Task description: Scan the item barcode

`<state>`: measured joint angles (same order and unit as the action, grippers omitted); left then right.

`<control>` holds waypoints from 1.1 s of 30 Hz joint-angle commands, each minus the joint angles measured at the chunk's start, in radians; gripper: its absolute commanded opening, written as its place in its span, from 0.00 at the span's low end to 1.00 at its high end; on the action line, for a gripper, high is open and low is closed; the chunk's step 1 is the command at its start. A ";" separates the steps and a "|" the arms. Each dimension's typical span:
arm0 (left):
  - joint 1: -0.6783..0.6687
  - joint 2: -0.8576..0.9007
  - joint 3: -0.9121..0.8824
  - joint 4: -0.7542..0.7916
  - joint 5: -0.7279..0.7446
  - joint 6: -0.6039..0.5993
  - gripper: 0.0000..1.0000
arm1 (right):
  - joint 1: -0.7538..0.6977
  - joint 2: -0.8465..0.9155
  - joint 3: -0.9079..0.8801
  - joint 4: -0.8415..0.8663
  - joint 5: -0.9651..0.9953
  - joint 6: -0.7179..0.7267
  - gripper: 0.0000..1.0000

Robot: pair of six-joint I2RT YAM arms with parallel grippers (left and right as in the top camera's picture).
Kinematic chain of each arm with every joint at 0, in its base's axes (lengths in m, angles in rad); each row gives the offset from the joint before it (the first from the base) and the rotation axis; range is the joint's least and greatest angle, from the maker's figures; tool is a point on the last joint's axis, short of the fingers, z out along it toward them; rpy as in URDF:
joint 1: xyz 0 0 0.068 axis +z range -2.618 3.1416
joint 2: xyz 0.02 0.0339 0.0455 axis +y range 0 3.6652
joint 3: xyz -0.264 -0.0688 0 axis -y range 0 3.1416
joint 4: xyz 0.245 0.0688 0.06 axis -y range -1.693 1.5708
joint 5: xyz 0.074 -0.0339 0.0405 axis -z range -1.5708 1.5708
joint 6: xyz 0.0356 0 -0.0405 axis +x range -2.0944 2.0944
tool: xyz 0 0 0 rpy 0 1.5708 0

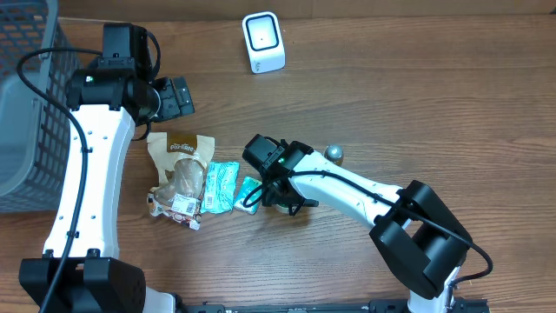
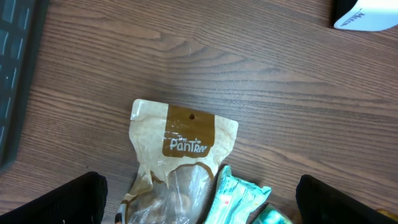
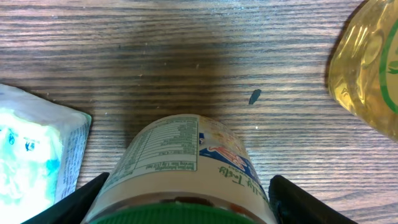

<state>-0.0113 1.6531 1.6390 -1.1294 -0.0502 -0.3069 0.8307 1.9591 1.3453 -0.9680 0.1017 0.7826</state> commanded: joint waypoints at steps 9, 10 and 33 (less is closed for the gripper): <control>0.002 -0.006 0.013 0.004 -0.009 0.015 1.00 | -0.008 -0.003 0.044 -0.003 -0.029 -0.055 0.76; 0.002 -0.006 0.013 0.004 -0.009 0.015 0.99 | -0.008 -0.003 0.044 -0.006 -0.029 -0.055 0.76; 0.002 -0.006 0.013 0.004 -0.009 0.015 1.00 | -0.008 -0.002 0.010 -0.006 -0.028 -0.055 0.67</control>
<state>-0.0113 1.6531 1.6390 -1.1294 -0.0502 -0.3069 0.8299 1.9591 1.3613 -0.9798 0.0788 0.7334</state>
